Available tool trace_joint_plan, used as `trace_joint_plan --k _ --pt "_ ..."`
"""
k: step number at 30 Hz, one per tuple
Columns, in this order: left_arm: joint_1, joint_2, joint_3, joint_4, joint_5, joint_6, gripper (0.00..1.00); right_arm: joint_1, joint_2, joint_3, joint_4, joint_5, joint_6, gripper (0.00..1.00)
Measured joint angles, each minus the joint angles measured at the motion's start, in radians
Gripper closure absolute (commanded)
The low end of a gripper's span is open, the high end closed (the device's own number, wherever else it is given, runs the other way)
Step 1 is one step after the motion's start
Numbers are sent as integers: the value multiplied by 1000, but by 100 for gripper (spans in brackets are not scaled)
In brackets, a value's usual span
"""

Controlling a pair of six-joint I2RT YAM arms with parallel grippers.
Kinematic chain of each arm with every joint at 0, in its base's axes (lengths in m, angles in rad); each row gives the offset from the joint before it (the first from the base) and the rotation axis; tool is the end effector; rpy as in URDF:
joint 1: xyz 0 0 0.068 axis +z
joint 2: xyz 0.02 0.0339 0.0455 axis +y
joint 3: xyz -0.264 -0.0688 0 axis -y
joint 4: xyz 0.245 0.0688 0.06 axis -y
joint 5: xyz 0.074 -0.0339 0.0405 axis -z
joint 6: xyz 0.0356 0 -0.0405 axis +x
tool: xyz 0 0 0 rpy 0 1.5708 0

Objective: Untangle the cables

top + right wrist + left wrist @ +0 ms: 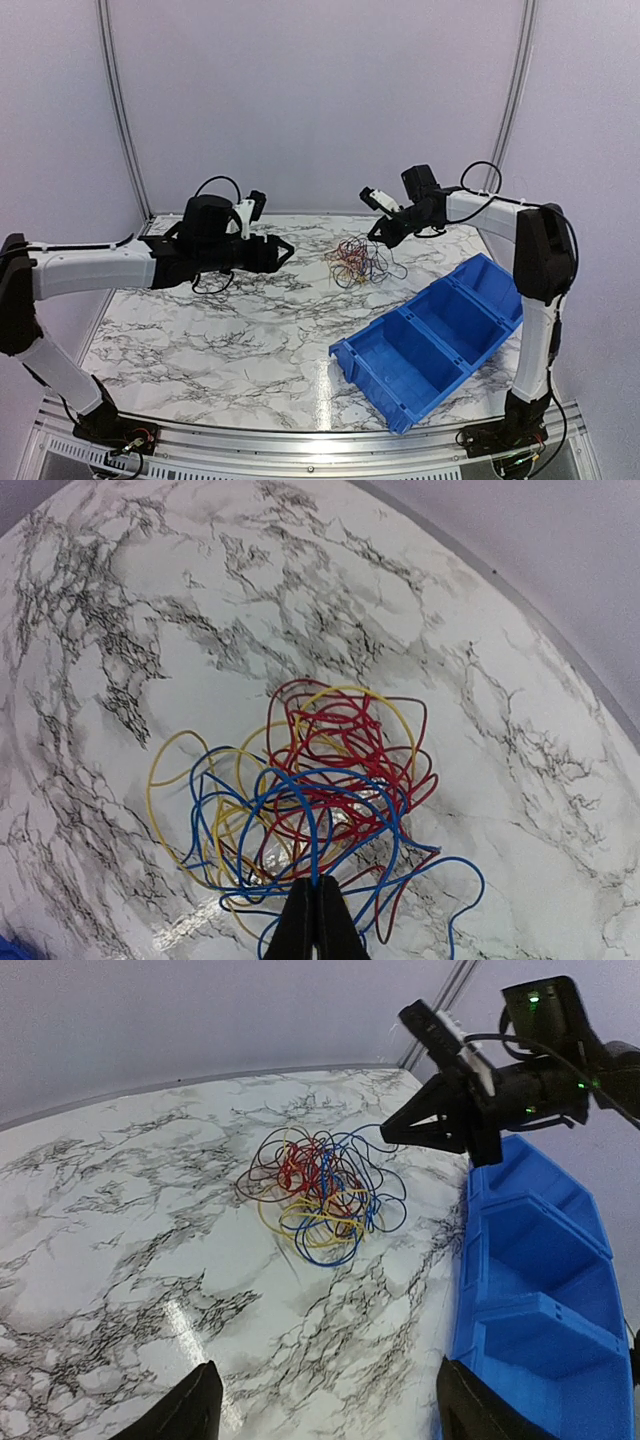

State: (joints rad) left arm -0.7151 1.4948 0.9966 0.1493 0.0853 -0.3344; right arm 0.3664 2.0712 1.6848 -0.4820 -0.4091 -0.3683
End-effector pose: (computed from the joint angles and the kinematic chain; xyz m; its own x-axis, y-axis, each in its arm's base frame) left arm 0.2598 -0.2296 0.2749 -0.4781 -0.0179 -0.8781 0.5895 0.7346 -0.3359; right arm 0.4292 0.1799 0.2270 -0.4601 -0.5304 -0.7120 -0.7871 0.6148 0.0507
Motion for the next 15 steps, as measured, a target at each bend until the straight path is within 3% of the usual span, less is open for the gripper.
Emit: trace_joint_plan --k 7,15 --pt "-102 322 267 79 -161 -111 24 0 -180 -26 3 -63 19 100" --pt "-156 628 562 141 -199 -183 26 0 -224 -27 -10 -119 38 100"
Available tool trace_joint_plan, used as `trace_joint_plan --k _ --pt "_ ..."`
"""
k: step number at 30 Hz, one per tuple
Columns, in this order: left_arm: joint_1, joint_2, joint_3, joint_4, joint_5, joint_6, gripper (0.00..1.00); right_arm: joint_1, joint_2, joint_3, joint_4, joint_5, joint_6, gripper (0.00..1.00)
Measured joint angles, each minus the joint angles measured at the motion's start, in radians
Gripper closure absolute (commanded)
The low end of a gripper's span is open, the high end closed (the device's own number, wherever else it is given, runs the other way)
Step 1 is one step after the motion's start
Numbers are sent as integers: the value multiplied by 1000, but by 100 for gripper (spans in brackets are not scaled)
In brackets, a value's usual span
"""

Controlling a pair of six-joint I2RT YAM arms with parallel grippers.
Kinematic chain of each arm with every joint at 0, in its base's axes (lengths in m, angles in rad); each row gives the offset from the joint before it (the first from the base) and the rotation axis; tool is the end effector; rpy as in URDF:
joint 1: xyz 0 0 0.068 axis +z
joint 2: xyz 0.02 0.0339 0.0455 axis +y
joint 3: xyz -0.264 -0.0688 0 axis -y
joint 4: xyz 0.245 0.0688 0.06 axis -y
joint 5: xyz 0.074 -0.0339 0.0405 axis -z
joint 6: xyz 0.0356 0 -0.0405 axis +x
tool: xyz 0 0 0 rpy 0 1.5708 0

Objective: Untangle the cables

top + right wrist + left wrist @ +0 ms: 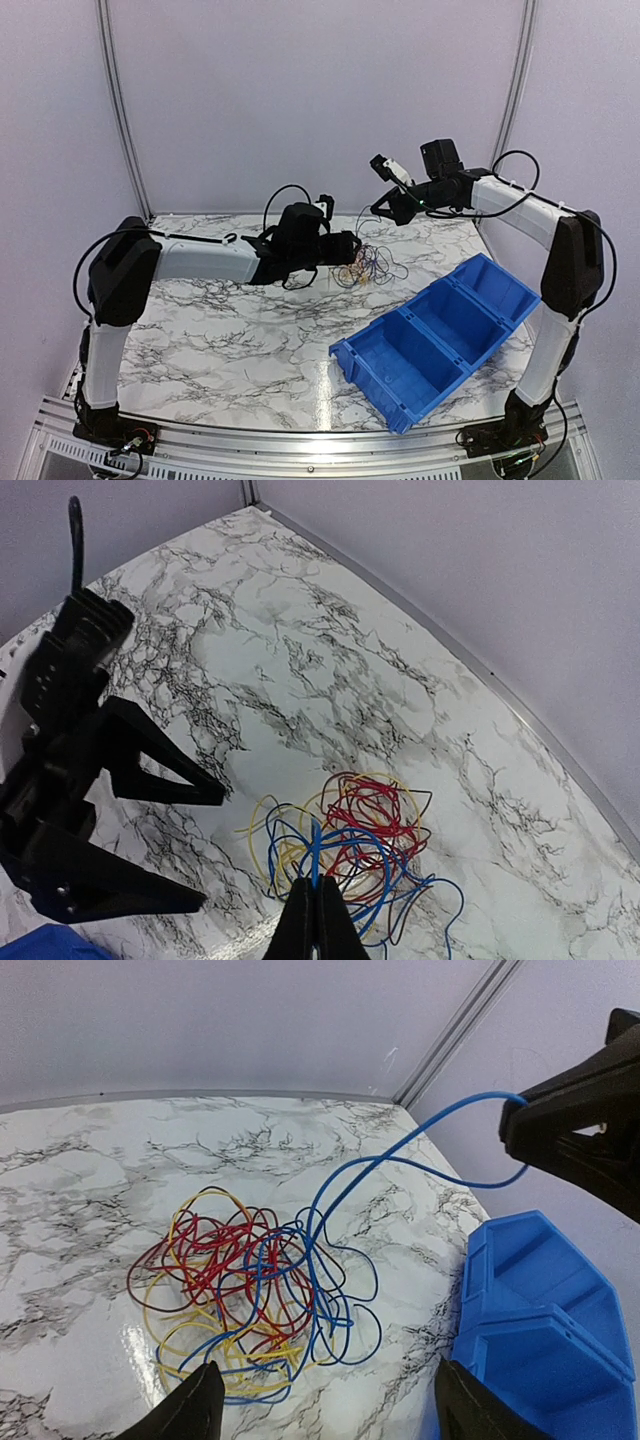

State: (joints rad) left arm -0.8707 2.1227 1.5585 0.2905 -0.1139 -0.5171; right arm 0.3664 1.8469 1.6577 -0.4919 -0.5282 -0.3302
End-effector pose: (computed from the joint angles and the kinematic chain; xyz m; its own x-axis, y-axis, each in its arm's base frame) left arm 0.3271 -0.3819 0.2284 -0.4922 -0.1781 -0.8521 0.5131 0.7314 -0.4493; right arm 0.3906 0.1691 0.3144 -0.3372 -0.4294 -0.8378 -0.8291 0.5570 0.0483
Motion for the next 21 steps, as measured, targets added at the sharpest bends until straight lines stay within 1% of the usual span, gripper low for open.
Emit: trace_joint_plan --k 4,10,12,16,21 --pt "-3 111 112 12 -2 -31 28 0 -13 0 -26 -23 9 100" --pt "-2 204 222 32 -23 -62 33 0 -98 0 -61 -52 16 100" --pt "-1 235 263 39 -27 -66 36 0 -129 0 -66 -66 17 100" --pt "1 307 361 51 -26 -71 48 0 -177 30 -74 -115 33 100" --pt "5 384 445 62 -22 -76 51 0 -217 72 -58 -209 77 100"
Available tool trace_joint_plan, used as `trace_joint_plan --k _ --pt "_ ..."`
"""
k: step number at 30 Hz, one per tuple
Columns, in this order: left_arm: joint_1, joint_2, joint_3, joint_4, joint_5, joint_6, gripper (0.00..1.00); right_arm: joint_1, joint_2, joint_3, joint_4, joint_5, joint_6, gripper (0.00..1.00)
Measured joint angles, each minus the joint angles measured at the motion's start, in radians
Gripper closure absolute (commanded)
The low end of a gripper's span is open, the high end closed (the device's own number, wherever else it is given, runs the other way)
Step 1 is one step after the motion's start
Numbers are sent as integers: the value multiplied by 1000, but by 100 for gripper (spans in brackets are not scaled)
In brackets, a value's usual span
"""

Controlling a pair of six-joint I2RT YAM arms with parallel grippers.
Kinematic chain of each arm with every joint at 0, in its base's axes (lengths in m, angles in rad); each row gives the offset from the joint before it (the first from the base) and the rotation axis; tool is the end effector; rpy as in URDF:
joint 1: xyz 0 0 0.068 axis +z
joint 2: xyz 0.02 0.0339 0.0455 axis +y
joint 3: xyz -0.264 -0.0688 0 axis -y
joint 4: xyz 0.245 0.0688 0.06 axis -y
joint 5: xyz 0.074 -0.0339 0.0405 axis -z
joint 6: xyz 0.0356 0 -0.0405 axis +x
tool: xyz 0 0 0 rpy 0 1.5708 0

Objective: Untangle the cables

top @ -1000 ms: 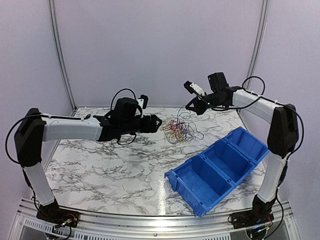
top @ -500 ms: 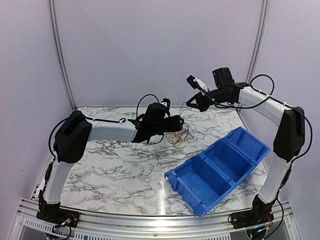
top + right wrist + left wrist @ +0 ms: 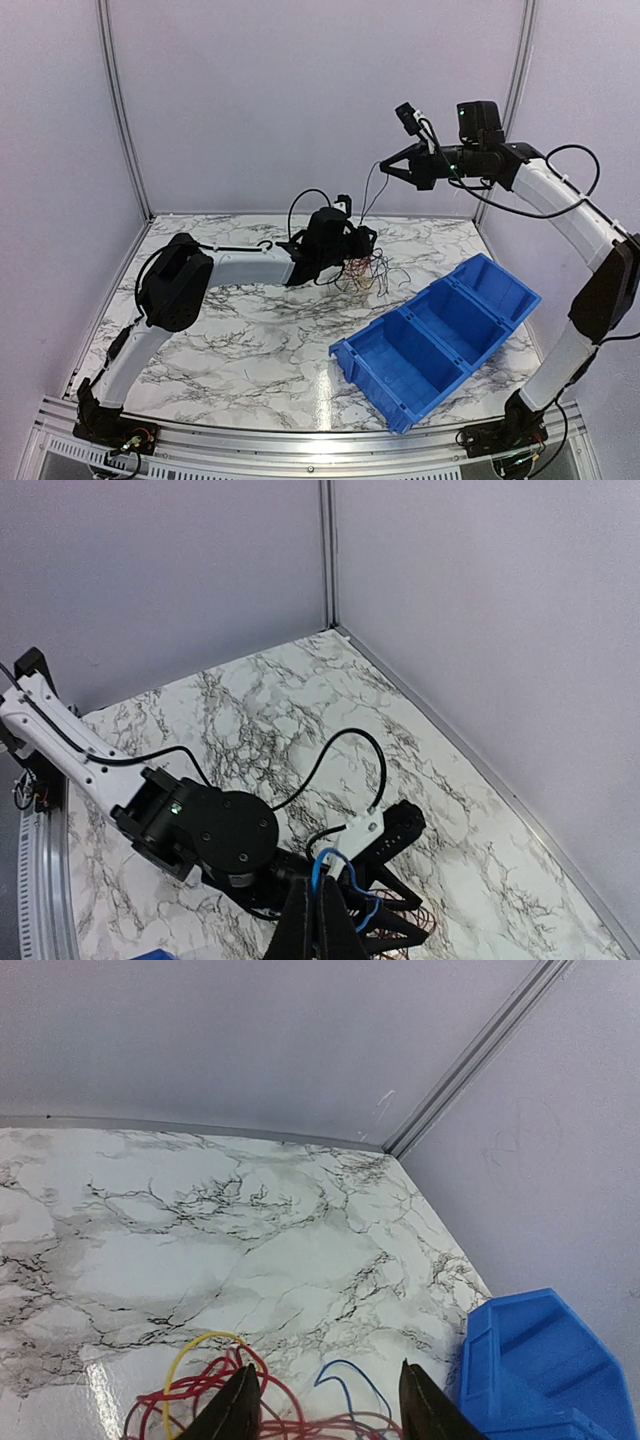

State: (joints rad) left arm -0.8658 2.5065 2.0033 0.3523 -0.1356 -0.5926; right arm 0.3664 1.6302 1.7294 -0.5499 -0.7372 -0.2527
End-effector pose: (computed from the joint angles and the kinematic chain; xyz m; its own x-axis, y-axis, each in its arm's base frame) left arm 0.3822 -0.4418 0.1881 -0.4539 -0.3205 -0.8314 0.4997 0.6810 -0.5353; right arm 0.3311 0.1527 0.4173 -0.1862 -0.2697 -0.9448 -0.9055 0.4203 0.0585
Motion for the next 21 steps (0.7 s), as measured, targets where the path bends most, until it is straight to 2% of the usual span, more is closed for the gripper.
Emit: trace_joint_plan --k 8,12,16,21 --pt "16 39 13 2 4 -3 53 -12 -24 143 60 -122 82 100" --pt "24 41 13 3 3 -3 53 -71 -24 223 216 -249 266 100" --pt "32 42 6 2 4 -6 53 -188 -14 296 421 -337 466 100" --pt "42 42 -4 2 5 -10 47 -276 -16 344 517 -364 547 100"
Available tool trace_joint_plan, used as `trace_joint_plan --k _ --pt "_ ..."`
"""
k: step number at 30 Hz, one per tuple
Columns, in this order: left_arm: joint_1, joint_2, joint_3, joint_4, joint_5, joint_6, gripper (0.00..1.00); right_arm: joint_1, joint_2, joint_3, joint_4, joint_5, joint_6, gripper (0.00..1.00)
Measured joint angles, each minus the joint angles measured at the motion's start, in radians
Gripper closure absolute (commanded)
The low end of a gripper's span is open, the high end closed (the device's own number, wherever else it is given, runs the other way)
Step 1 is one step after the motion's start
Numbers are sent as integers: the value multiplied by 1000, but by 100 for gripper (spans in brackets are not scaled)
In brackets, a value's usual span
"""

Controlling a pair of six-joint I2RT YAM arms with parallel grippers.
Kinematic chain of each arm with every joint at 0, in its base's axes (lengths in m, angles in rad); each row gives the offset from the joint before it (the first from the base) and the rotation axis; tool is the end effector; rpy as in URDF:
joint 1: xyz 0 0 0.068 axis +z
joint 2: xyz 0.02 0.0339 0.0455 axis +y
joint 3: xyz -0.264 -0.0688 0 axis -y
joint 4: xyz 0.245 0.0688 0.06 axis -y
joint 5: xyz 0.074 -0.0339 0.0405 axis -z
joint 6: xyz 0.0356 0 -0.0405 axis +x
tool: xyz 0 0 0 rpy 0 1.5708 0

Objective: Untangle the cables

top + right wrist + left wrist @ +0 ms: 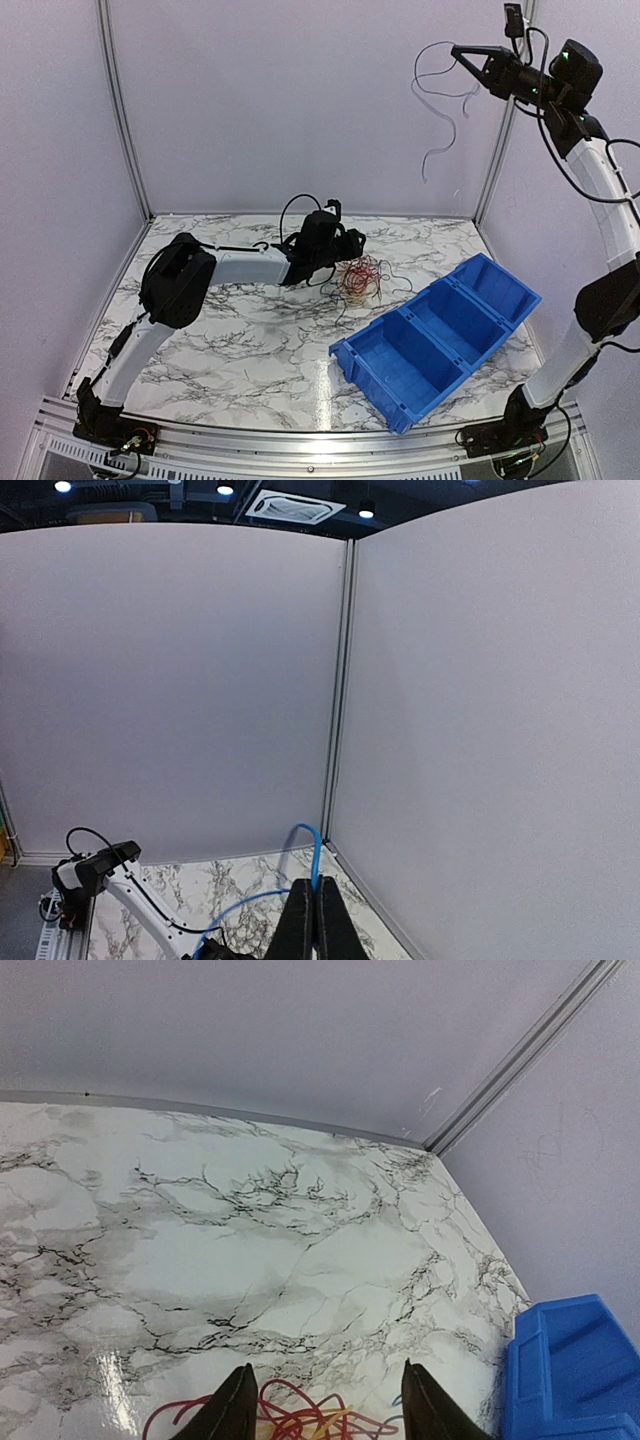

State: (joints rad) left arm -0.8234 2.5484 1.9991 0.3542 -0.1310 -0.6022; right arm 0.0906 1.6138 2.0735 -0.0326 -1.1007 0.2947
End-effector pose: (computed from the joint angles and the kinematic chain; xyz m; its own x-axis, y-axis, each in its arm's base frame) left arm 0.4020 -0.4269 0.1632 -0.4712 -0.3178 -0.8228 0.4528 0.7134 -0.5348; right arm 0.3022 0.0593 0.5771 0.1481 0.1456 -0.9782 -0.9323 0.3505 -0.0890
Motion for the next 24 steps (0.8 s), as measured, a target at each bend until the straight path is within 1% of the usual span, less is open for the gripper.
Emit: trace_joint_plan --k 5,7,9,12,16,21,24 --pt "6 -2 -6 2 22 12 40 -1 -29 -62 -49 40 -78 100" --pt "8 -14 -32 1 32 25 39 -1 -48 -116 -83 73 -127 100" --pt "8 -49 -89 0 36 43 35 -1 -64 -166 -119 104 -174 100" --pt "10 -138 -197 -11 17 74 32 -2 -96 -253 -164 150 -238 100" --pt "19 -312 -329 -22 -2 115 30 -1 -157 -380 -213 199 -311 100" --pt "63 -524 -426 -24 0 159 27 -2 -240 -510 -266 266 -398 100" --pt "87 -629 -475 -54 -2 201 26 -4 -287 -571 -288 302 -432 100"
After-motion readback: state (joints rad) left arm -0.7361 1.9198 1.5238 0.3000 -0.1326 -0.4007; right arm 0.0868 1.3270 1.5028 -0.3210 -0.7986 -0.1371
